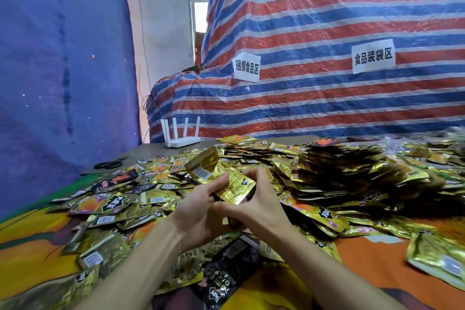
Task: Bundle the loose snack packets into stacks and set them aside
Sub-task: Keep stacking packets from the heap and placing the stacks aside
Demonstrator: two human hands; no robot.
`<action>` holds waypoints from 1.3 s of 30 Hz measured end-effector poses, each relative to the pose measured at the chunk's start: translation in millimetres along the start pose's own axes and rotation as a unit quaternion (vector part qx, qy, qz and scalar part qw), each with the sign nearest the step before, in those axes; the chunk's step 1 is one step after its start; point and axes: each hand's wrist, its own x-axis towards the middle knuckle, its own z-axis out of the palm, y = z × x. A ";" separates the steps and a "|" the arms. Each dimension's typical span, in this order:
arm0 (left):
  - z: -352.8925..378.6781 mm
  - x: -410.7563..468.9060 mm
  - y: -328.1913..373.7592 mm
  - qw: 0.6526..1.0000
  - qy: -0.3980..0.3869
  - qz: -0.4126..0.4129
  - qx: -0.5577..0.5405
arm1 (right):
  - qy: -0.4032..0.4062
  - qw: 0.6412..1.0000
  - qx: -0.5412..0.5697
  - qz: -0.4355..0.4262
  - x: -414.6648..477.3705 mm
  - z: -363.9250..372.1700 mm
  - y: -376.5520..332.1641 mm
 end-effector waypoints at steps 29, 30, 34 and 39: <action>10.5 3.1 -8.8 0.987 0.089 0.074 0.114 | 0.020 0.975 -0.217 -0.034 6.3 -15.1 -16.8; 8.5 2.8 -6.9 0.984 0.105 0.089 0.116 | 0.042 0.973 -0.223 -0.031 9.7 -22.0 -20.1; -7.7 4.9 1.6 0.917 0.274 0.197 0.212 | 0.167 0.932 -0.321 -0.036 34.8 -63.7 -32.7; -32.6 8.2 3.6 0.785 0.433 0.261 0.359 | 0.258 0.836 -0.480 0.070 64.7 -129.0 -30.8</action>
